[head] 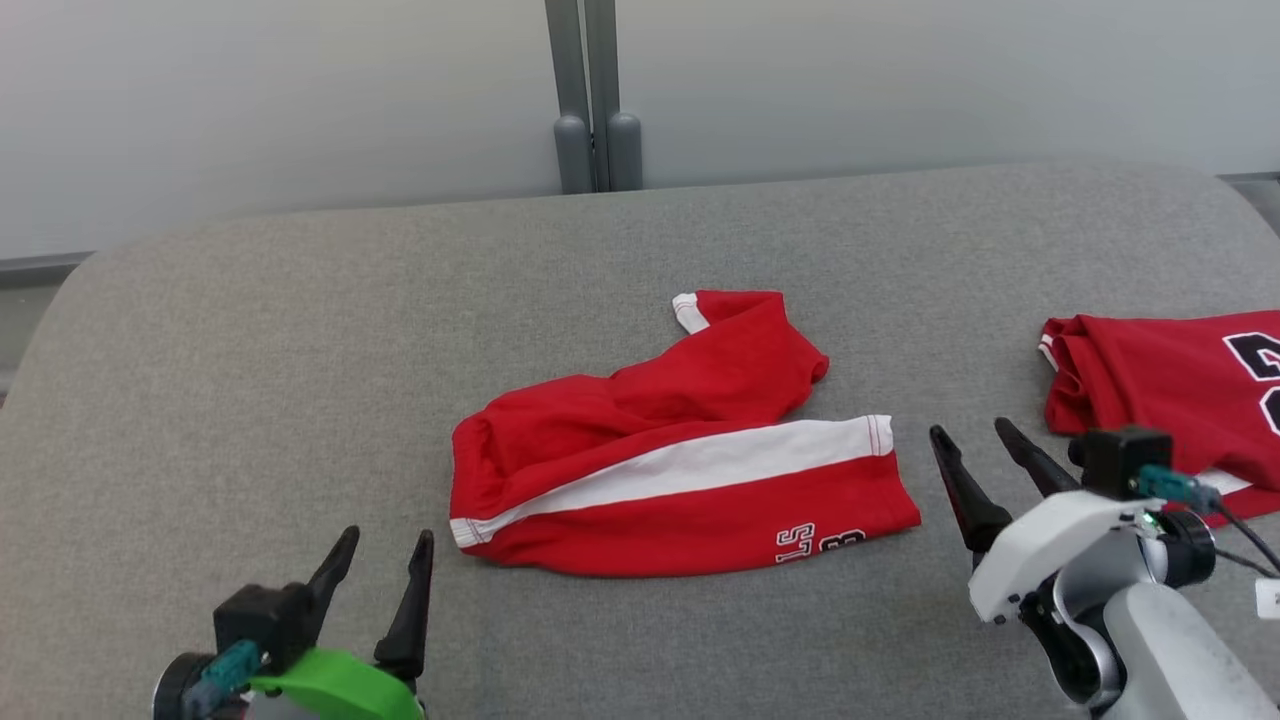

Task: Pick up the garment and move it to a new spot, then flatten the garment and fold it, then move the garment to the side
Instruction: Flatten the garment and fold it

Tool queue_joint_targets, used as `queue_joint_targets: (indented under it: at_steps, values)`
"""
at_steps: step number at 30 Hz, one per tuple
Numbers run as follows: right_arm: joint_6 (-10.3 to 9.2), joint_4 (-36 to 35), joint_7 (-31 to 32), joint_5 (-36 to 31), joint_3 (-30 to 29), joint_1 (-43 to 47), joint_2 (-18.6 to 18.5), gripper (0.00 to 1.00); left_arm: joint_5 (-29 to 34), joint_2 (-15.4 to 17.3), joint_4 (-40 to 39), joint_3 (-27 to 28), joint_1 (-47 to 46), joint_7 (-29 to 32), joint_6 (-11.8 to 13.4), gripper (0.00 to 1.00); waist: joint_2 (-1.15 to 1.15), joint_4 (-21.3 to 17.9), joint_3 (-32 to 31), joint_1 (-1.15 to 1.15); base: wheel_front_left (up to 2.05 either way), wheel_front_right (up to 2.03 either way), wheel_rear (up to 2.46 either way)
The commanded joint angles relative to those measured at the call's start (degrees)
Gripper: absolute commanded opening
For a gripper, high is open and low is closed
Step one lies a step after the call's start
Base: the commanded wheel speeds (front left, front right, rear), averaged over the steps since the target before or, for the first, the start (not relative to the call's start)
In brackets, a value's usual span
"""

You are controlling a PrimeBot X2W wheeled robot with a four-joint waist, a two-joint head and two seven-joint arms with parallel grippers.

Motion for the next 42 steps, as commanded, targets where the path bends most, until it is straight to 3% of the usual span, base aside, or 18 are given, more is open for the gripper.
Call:
queue_joint_targets:
  at_steps: [1, 7, 12, 18, 29, 30, 32, 33, 34, 36, 37, 42]
  values:
    - [0.03, 1.03, 2.30, 1.33, 0.37, -1.87, -0.30, 1.00, -1.41, 0.31, 0.38, -0.38, -2.05, 1.85, -0.71, 1.00, 0.00, 1.39, 2.32, 0.00, 0.00, 0.00, 0.00]
    - [0.03, 4.61, 11.08, 4.28, 1.45, -7.22, -1.24, 1.00, -6.27, 0.67, 3.23, -3.76, -6.85, 13.02, -2.47, 1.00, 0.00, 3.43, 6.16, 0.00, 0.00, 0.00, 0.00]
    - [0.03, 6.19, 15.52, 5.09, 2.06, -9.89, -1.48, 1.00, -8.10, 0.92, 4.17, -6.33, -10.69, 17.91, -3.05, 1.00, 0.00, 4.47, 8.80, 0.00, 0.00, 0.00, 0.00]
    - [0.03, 7.15, 18.63, 6.49, 4.04, -11.74, -1.16, 1.00, -9.58, 1.83, 5.49, -8.53, -14.17, 19.09, -3.37, 1.00, 0.00, 4.51, 10.50, 0.00, 0.00, 0.00, 0.00]
    - [0.03, 7.55, 15.63, 6.36, 5.33, -13.49, -1.47, 0.98, -11.52, 1.70, 8.00, -10.75, -16.84, 17.12, -3.44, 1.00, 0.00, 4.38, 11.30, 0.00, 0.00, 0.00, 0.00]
    - [0.03, 7.76, 15.37, 6.30, 5.52, -13.60, -1.41, 0.65, -11.61, 1.76, 8.37, -11.01, -17.07, 16.87, -3.43, 1.00, 0.00, 4.31, 11.31, 0.00, 0.00, 0.00, 0.00]
    - [0.03, 7.95, 14.83, 6.22, 5.88, -13.83, -1.46, 0.25, -11.87, 2.01, 8.74, -11.55, -17.58, 16.15, -3.44, 1.00, 0.00, 4.19, 11.27, 0.00, 0.00, 0.00, 0.00]
    - [0.03, 8.07, 14.69, 6.31, 6.03, -13.91, -1.44, 0.00, -12.06, 2.10, 8.97, -11.74, -17.70, 15.90, -3.45, 1.00, 0.00, 4.13, 11.22, 0.00, 0.00, 0.00, 0.00]
    - [0.03, 8.19, 14.46, 6.42, 6.25, -14.01, -1.40, 0.00, -12.25, 2.20, 9.26, -12.01, -17.72, 15.69, -3.46, 0.76, 0.00, 4.04, 11.05, 0.00, 0.00, 0.00, 0.00]
    - [0.03, 8.40, 14.08, 6.65, 6.56, -13.98, -1.30, 0.00, -12.16, 2.53, 9.61, -12.49, -17.89, 15.13, -3.47, 0.40, 0.00, 3.85, 10.63, 0.00, 0.00, 0.00, 0.00]
    - [0.03, 8.49, 13.88, 6.69, 6.67, -13.91, -1.31, 0.00, -12.49, 2.57, 9.69, -12.77, -17.90, 14.97, -3.47, 0.00, 0.00, 3.79, 10.44, 0.00, 0.00, 0.00, 0.00]
    - [0.03, 8.42, 12.11, 7.19, 7.22, -13.30, -1.57, 0.00, -13.58, 3.61, 9.28, -14.09, -17.29, 14.60, -3.47, 0.00, 0.00, 3.47, 8.88, 0.00, 0.00, 0.00, 0.00]
